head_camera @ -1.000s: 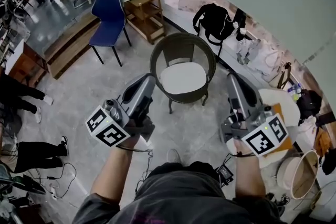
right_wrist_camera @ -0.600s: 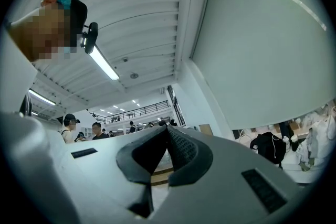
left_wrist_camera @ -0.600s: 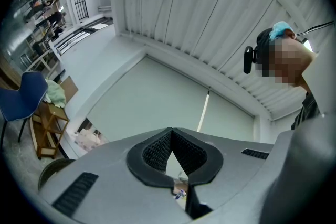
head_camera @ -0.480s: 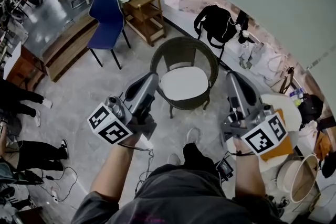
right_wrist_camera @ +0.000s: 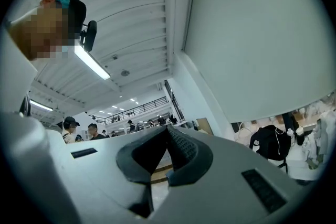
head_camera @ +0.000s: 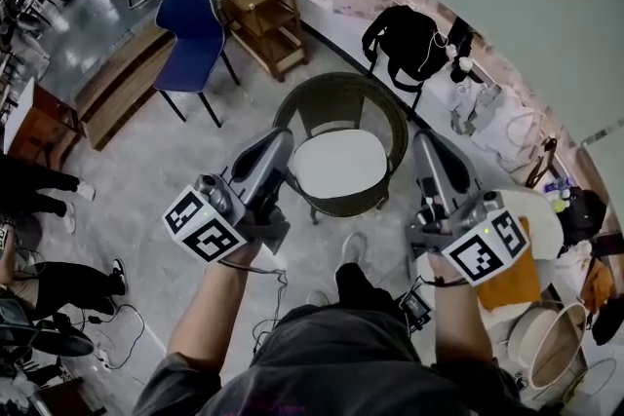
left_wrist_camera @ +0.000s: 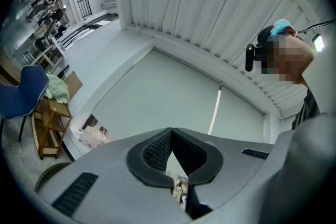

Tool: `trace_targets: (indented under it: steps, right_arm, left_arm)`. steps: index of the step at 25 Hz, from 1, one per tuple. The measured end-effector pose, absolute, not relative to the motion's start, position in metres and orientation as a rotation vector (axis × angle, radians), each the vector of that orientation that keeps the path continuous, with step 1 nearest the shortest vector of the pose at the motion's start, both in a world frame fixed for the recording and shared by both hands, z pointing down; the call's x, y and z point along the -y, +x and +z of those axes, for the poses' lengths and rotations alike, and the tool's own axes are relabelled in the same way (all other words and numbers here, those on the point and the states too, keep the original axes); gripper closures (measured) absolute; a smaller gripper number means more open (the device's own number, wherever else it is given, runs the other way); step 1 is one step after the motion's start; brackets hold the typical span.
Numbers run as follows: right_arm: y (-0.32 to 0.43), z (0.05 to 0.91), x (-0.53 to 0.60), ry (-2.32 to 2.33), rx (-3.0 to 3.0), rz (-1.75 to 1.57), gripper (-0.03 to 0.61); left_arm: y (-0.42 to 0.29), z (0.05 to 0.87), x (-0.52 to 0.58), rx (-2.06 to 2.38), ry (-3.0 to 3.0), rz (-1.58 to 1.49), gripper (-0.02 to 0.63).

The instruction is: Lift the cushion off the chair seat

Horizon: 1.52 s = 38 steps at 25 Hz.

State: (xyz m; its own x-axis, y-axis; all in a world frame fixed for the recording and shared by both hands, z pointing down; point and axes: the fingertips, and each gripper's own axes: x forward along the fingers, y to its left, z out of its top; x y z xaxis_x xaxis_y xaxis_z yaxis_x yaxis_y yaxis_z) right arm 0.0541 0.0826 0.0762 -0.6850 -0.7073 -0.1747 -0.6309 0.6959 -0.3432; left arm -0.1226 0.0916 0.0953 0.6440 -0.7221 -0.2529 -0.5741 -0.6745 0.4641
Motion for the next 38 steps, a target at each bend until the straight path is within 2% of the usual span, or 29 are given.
trace_targets:
  steps: [10, 20, 38]
  right_arm:
    - [0.060, 0.128, 0.030, -1.030, -2.633, -0.549, 0.572]
    - [0.067, 0.197, 0.093, -1.051, -2.624, -0.732, 0.572]
    - [0.032, 0.396, 0.140, -1.214, -2.514, -1.060, 0.571]
  left_arm:
    - [-0.104, 0.141, 0.027, 1.086, 2.449, -0.513, 0.606]
    - [-0.089, 0.215, 0.109, 1.082, 2.412, -0.358, 0.606]
    - [-0.082, 0.432, 0.209, 0.865, 2.394, 0.054, 0.600]
